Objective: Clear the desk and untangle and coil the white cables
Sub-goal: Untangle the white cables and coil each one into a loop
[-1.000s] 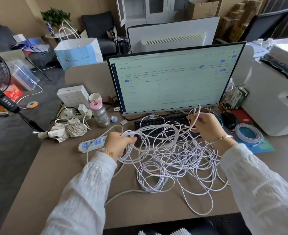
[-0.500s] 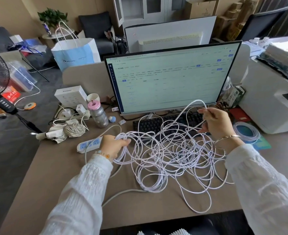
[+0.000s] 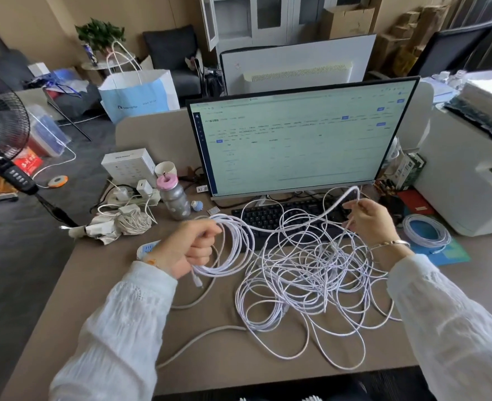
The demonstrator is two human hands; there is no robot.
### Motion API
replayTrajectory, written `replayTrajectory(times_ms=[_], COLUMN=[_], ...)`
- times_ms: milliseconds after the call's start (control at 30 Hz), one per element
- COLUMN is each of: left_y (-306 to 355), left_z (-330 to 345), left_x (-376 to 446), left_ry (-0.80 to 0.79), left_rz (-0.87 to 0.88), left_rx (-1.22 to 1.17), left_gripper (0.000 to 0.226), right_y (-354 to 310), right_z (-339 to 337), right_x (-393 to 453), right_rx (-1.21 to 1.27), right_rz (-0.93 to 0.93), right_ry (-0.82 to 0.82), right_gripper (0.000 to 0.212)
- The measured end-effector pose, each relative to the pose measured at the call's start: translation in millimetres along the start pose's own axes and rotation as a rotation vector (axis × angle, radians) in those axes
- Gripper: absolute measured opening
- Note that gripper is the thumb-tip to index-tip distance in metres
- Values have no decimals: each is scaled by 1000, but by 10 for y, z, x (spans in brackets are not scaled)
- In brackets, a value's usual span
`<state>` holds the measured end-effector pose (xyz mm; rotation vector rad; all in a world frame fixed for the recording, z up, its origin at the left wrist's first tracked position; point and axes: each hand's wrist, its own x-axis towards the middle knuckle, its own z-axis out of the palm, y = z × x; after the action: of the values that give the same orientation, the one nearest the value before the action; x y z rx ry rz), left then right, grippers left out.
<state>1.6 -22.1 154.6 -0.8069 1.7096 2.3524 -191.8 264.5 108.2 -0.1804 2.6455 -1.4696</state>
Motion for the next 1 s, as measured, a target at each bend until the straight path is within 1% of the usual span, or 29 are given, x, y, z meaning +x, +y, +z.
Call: replayTrajectory(times_ms=[67,133,233,300,367,433,500,567,633,700,767,833,933,1000], left_y=[113,214,313,363,411,446,467,474,481,466,417,346,260,229], left_z=[-17,6,65,120,174,210,206,156,76,-1,-51,-69,-24,34], left_x=[-118,-232,-334,-397,-464,-489,-459,-403,-347,-285,-233,-201,-197,-206], left_ry=[-143,-210,-179,-190,-215,-163,-55,53,141,213,292,359,383,359], left_rz=[-8,17,27,21,43,117,220,321,400,452,505,539,553,523], left_rx=[-130,-192,-225,-258,-318,-383,-443,-489,-489,-415,-281,-164,-10,34], left_gripper=[35,37,38,39,38,39,43,44,43,43,44,45,48,46], right_y=[89,142,139,96,68,38,-17,-89,-187,-297,-434,-615,-911,-1093], right_z=[88,204,383,477,568,651,673,645,603,557,510,448,339,273], right_x=[-9,-69,-206,-275,-313,-350,-407,-496,-614,-746,-885,-1024,-1168,-1201], right_rx=[-22,-74,-205,-270,-311,-354,-321,-302,-367,-463,-533,-555,-425,-277], right_rz=[45,58,25,17,24,9,-40,-130,-249,-354,-441,-578,-747,-774], right_ry=[-36,-90,-226,-286,-367,-434,-433,-395,-406,-488,-578,-613,-607,-619], right_gripper=[33,32,29,23,28,26,27,29,23,20,24,18,13,12])
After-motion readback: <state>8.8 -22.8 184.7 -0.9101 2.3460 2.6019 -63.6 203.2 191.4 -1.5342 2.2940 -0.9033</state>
